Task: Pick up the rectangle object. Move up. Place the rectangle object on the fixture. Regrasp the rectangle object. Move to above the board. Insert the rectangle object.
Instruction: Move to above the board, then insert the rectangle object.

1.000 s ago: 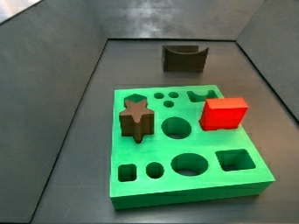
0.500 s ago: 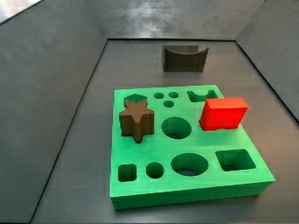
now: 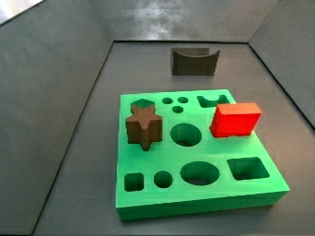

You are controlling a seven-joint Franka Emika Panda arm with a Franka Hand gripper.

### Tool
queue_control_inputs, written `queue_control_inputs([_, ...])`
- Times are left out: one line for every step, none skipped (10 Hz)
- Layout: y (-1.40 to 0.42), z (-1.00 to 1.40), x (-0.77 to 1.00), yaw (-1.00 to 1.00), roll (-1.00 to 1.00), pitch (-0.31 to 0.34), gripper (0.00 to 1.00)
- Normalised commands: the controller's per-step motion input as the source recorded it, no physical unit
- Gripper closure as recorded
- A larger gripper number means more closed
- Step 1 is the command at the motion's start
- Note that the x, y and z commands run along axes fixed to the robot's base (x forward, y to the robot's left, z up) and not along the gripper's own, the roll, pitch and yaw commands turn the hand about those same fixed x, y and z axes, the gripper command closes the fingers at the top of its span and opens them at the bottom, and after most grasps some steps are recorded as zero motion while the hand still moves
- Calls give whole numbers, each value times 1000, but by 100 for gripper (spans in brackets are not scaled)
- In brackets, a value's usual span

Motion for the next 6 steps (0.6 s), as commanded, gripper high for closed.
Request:
queue_control_inputs([-142,63,-162,-185,-1000,3,100])
queue_control_inputs([-43,29,-88,-102,-690,-6,100])
queue_control_inputs([-7,7,-60,-52,-466,-16,100])
queue_control_inputs([-4,5,-41,-31,-307,-15,100])
queue_control_inputs([-3,8,-34,-18,-232,-11,100])
queue_control_inputs([-9,0,0,0,13,0,100])
